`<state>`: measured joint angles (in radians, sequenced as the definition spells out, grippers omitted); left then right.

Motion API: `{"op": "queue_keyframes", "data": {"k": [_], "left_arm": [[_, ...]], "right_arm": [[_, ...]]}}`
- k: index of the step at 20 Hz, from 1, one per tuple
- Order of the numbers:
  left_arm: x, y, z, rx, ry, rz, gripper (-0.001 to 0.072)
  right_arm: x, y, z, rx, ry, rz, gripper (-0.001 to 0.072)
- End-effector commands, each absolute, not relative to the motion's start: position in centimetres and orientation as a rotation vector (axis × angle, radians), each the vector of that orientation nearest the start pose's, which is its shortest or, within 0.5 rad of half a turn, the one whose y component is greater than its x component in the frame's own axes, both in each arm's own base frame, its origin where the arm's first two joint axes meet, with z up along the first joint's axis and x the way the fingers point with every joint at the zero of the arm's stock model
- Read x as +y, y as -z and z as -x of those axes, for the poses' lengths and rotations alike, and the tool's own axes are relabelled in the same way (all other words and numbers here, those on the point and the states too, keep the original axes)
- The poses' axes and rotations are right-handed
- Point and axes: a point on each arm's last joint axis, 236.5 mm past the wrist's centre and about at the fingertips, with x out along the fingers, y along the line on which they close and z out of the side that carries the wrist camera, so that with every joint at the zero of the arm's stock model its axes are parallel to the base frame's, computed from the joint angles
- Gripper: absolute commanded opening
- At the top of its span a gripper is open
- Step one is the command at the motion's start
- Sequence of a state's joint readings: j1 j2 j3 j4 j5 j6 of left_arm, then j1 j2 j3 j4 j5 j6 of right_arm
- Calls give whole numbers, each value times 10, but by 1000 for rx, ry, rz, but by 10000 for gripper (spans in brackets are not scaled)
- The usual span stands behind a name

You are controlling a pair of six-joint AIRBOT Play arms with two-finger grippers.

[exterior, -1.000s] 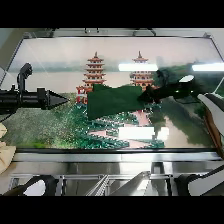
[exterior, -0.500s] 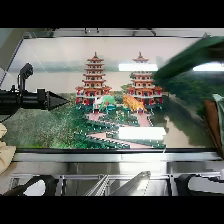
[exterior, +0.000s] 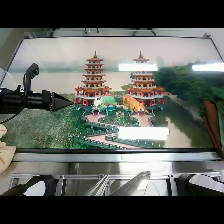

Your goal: Fold the shirts.

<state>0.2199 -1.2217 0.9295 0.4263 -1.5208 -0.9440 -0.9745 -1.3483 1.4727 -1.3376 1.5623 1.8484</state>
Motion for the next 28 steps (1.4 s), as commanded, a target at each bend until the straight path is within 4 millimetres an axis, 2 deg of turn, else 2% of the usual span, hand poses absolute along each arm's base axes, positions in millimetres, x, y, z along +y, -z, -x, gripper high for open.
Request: {"op": "queue_keyframes", "data": {"k": [1,3,7,11,14,16,17,18,19,20,22,24,25,28], "left_arm": [[-162,-89,-306,1143,994,693,14],[-167,-89,-304,1148,1006,685,14],[-169,-89,-303,1143,1014,673,14],[-169,-89,-303,1143,1014,674,14],[-169,-89,-303,1143,1014,674,14],[-169,-89,-303,1143,1014,674,14],[-169,-89,-303,1143,1014,674,14],[-169,-89,-303,1143,1014,673,14],[-169,-89,-303,1142,1014,673,14],[-168,-88,-305,1138,1010,672,14],[-168,-88,-306,1129,1006,666,14],[-168,-88,-307,1127,1005,667,14],[-168,-89,-308,1124,1005,670,14],[-168,-90,-310,1114,1000,673,14]], "right_arm": [[-272,-53,-190,1313,920,-1047,23],[-273,-52,-174,1369,960,-1015,24],[-263,-46,-166,1451,922,-983,24],[-241,-13,-120,1684,950,-957,24],[-241,0,-80,1831,1043,-873,24],[-242,2,-73,1862,1054,-853,24],[-242,2,-74,1863,1047,-852,26],[-241,2,-75,1862,1034,-854,107],[-241,3,-76,1861,1032,-854,415],[-240,2,-76,1862,1030,-851,654],[-243,-1,-81,1852,1031,-838,668],[-249,-14,-94,1816,1033,-806,667],[-255,-26,-106,1771,1035,-787,663],[-270,-70,-170,1546,988,-718,662]]}}
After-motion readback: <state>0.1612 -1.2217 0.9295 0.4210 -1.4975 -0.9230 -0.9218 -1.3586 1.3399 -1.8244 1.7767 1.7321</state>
